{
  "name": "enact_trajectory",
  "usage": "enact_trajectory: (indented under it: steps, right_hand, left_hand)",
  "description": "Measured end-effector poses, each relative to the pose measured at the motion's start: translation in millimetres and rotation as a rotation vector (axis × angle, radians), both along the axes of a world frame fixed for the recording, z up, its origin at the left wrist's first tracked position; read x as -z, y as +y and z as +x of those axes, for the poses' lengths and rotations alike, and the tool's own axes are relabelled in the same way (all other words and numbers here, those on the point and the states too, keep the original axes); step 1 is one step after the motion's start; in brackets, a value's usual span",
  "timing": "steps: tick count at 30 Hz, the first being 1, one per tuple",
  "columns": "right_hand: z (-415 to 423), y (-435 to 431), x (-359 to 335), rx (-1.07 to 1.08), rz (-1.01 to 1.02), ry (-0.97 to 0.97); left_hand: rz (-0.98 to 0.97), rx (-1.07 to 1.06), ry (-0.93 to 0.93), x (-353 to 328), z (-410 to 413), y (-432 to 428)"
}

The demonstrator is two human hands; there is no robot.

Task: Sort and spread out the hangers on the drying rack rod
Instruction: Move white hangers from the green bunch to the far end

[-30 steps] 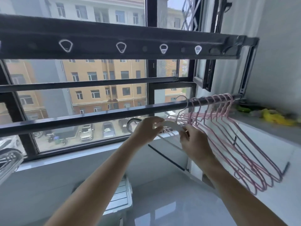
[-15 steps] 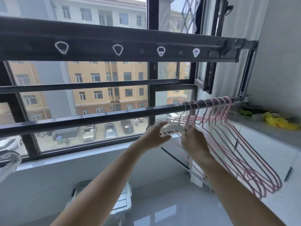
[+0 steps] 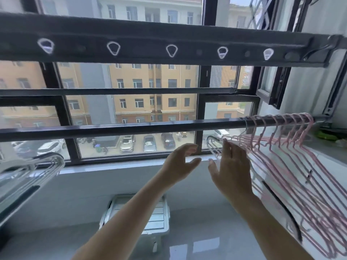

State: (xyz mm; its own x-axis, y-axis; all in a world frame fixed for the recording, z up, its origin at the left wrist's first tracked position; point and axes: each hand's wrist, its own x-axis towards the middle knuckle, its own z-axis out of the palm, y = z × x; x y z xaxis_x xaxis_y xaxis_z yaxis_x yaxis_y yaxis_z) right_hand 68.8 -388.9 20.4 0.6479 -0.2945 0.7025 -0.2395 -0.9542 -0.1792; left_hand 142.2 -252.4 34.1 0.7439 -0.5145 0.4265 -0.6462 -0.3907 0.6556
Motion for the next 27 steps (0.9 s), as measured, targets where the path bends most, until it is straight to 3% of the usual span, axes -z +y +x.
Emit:
enact_trajectory:
  steps: [5,10,13,16,19,27]
  right_hand:
    - [29.6,51.6,15.2,-0.227,0.04,0.051]
    - [51.9,115.0,24.1,-0.429,0.015,0.087]
    - [61.4,149.9,25.4,-0.526,-0.011,0.085]
    - [67.2,177.8,26.2,-0.607,-0.006,0.078]
    - [69.1,194.5,27.0,-0.678,-0.015,0.077]
    - [67.1,199.9,29.1,-0.72,-0.032,0.079]
  left_hand:
    - [-0.105,-0.237,-0.027,-10.8,-2.8,84.3]
    - [-0.01,-0.657,-0.216,-15.5,1.6,197.6]
    - [0.334,-1.049,-0.408,-9.5,-0.7,259.7]
    - [0.673,-1.358,-0.303,-3.3,-8.4,300.7]
    - [0.723,-1.405,-0.221,4.5,-11.7,322.5]
    - [0.657,-1.304,-0.266,6.7,-11.3,332.2]
